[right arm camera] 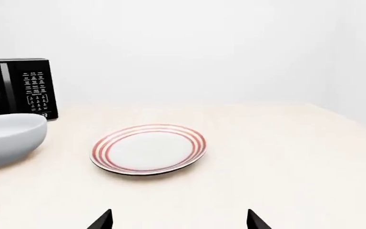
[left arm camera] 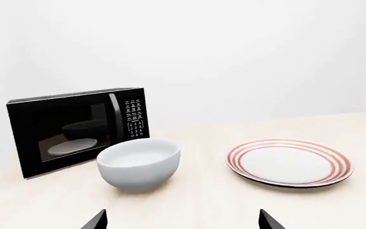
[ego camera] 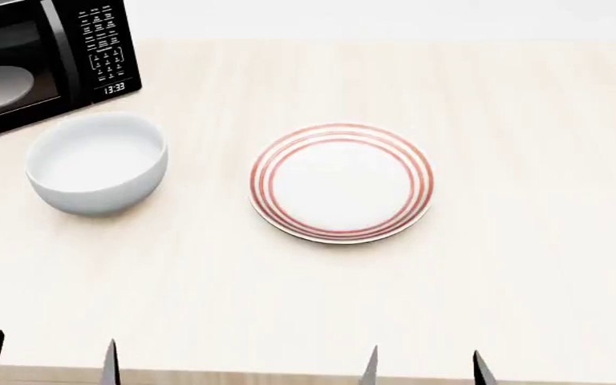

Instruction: Pick up the white bowl and put it on the plate.

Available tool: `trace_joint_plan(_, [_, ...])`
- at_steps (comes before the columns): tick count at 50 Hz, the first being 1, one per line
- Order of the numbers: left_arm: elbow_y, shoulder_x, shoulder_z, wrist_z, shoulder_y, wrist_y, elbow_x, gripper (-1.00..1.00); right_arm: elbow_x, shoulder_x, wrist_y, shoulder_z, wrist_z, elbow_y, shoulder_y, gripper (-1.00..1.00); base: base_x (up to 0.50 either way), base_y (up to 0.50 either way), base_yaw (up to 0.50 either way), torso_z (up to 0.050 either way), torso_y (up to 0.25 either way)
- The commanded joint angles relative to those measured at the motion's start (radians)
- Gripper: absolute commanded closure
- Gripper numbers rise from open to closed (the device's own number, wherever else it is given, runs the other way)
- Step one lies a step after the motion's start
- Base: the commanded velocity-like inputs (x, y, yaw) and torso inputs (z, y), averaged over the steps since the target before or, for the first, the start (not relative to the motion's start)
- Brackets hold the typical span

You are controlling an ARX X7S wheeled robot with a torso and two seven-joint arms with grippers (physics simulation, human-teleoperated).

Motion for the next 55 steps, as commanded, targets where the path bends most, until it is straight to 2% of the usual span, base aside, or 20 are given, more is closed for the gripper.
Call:
trace_joint_plan(1, [0.250, -0.022, 0.010, -0.026, 0.044, -0.101, 0.014, -1.00, -0.014, 0.021, 0.153, -0.019, 0.059, -0.279, -0.023, -1.00, 0.00, 0.00, 0.00, 0.000, 0.000])
trace_joint_plan(11, [0.415, -0.034, 0.011, -0.050, 0.062, -0.175, 0.025, -1.00, -0.032, 0.034, 0.207, -0.033, 0.101, -0.419, -0.034, -1.00, 0.00, 0.00, 0.00, 0.000, 0.000])
trace_joint_plan(15, [0.420, -0.039, 0.012, -0.058, 0.065, -0.171, 0.026, -1.00, -0.032, 0.041, 0.212, -0.046, 0.104, -0.429, -0.035, -1.00, 0.00, 0.00, 0.00, 0.000, 0.000])
trace_joint_plan(18, [0.416, -0.032, -0.015, -0.047, 0.058, -0.203, -0.046, -1.00, -0.036, 0.047, 0.210, -0.058, 0.105, -0.430, -0.036, -1.00, 0.00, 0.00, 0.00, 0.000, 0.000])
trace_joint_plan(30, [0.407, -0.049, -0.003, -0.071, 0.059, -0.185, -0.031, -1.00, 0.026, 0.067, 0.180, -0.059, 0.075, -0.407, -0.045, -1.00, 0.02, 0.00, 0.00, 0.000, 0.000])
trace_joint_plan(55, [0.402, -0.071, 0.017, -0.101, 0.059, -0.182, -0.036, -1.00, 0.039, 0.085, 0.169, -0.074, 0.103, -0.411, -0.044, -1.00, 0.49, 0.00, 0.00, 0.000, 0.000])
